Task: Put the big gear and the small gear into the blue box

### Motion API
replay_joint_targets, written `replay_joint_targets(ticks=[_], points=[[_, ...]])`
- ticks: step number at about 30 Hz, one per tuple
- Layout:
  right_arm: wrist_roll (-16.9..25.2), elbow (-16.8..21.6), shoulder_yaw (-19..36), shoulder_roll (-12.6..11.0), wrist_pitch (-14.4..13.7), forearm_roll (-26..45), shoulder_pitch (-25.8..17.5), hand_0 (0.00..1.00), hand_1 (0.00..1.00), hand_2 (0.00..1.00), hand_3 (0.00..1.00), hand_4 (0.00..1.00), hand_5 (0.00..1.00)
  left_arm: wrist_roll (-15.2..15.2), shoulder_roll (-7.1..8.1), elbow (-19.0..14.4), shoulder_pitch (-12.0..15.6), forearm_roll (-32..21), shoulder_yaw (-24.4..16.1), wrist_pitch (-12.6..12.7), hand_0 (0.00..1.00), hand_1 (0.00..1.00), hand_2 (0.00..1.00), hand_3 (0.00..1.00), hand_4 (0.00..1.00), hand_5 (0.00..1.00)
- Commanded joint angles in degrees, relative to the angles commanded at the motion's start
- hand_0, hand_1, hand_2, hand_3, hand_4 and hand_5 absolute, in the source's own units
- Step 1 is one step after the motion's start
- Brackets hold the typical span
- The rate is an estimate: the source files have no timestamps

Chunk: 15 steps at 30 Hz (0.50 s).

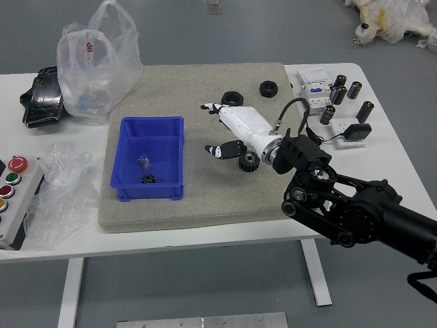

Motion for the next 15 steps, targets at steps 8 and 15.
replay_joint_targets(ticks=[8, 15], points=[[0.01, -3.83, 0.52, -0.62, 2.12, 0.1, -3.44, 0.46, 0.715, 0.827, 0.889, 0.998, 0.535, -0.52, -0.09, 0.12, -0.24, -0.29, 0.42, -0.04, 0.646, 0.567, 0.557, 0.661, 0.644, 0.296], [-0.38, -7.57, -1.19, -0.64, 4.21, 0.54, -3.66, 0.474, 0.719, 0.826, 0.891, 0.998, 0.563, -1.07, -0.14, 0.17, -0.34, -0.35, 0.71, -0.03, 0.646, 0.568, 0.557, 0.661, 0.643, 0.294]])
